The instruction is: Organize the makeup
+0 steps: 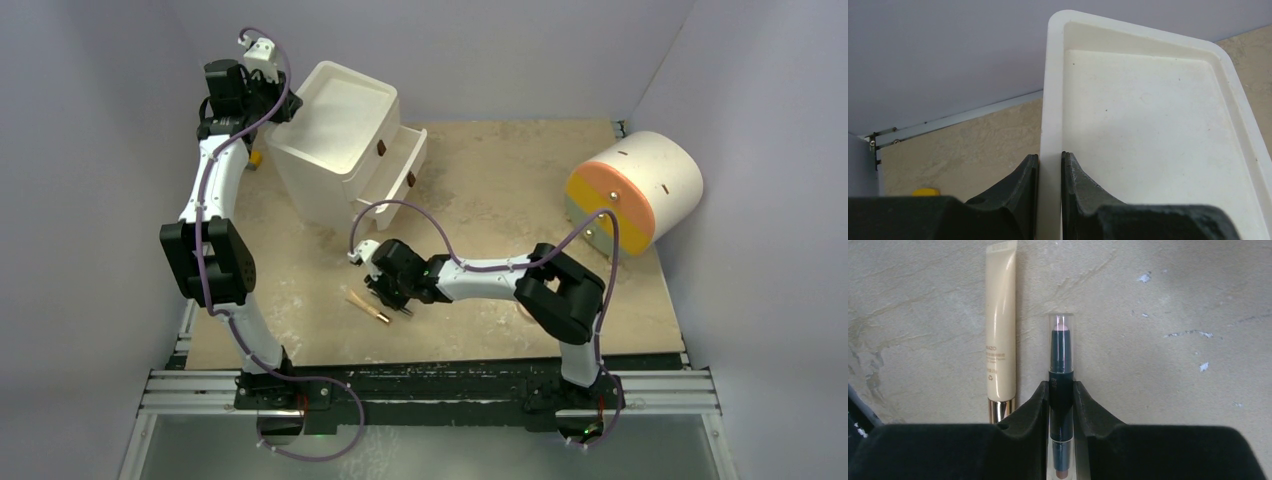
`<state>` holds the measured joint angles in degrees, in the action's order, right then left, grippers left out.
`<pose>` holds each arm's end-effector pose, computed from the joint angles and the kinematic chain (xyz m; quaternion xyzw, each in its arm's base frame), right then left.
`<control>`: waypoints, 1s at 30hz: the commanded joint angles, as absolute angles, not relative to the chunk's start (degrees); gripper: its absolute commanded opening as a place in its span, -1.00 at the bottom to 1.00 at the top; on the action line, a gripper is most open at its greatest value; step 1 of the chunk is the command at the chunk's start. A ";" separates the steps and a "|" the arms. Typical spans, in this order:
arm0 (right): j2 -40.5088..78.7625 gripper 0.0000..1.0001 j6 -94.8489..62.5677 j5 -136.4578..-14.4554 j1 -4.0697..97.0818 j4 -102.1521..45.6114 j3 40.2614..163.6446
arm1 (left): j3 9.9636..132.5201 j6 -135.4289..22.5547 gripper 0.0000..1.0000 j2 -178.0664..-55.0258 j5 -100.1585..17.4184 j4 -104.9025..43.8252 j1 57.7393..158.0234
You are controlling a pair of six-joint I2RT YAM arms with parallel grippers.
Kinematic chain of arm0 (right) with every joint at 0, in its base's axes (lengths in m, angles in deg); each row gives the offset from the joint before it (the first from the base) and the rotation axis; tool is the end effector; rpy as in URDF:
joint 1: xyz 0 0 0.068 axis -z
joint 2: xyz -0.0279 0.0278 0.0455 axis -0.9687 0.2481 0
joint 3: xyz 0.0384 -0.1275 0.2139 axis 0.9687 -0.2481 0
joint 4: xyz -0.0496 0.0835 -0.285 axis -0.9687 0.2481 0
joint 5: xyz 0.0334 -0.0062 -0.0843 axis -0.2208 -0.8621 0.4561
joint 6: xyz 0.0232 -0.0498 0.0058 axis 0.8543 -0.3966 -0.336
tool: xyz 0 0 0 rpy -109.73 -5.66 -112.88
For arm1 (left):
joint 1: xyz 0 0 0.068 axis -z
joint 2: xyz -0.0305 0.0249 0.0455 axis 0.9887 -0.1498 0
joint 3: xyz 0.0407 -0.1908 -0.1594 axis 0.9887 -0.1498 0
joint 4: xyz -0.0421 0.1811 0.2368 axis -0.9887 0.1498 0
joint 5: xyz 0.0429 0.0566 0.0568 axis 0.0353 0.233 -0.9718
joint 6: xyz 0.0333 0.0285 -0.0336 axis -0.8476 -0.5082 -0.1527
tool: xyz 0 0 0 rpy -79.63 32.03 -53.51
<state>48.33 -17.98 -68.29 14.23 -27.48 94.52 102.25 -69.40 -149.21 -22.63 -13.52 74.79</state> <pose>0.2095 0.3849 0.1163 -0.4358 0.8088 0.2194 0.3285 0.4861 0.0389 0.3428 0.0979 0.8009 -0.1516 0.5710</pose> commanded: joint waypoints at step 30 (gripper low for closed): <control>40.10 -1.00 25.00 -59.48 31.70 -47.79 108.76 | 99.42 -69.92 -1.00 -152.81 -22.47 -2.73 77.25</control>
<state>43.04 13.67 -60.11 30.18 -42.41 111.44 102.25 -69.40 -149.19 -22.61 -13.47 74.84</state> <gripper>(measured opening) 0.208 0.200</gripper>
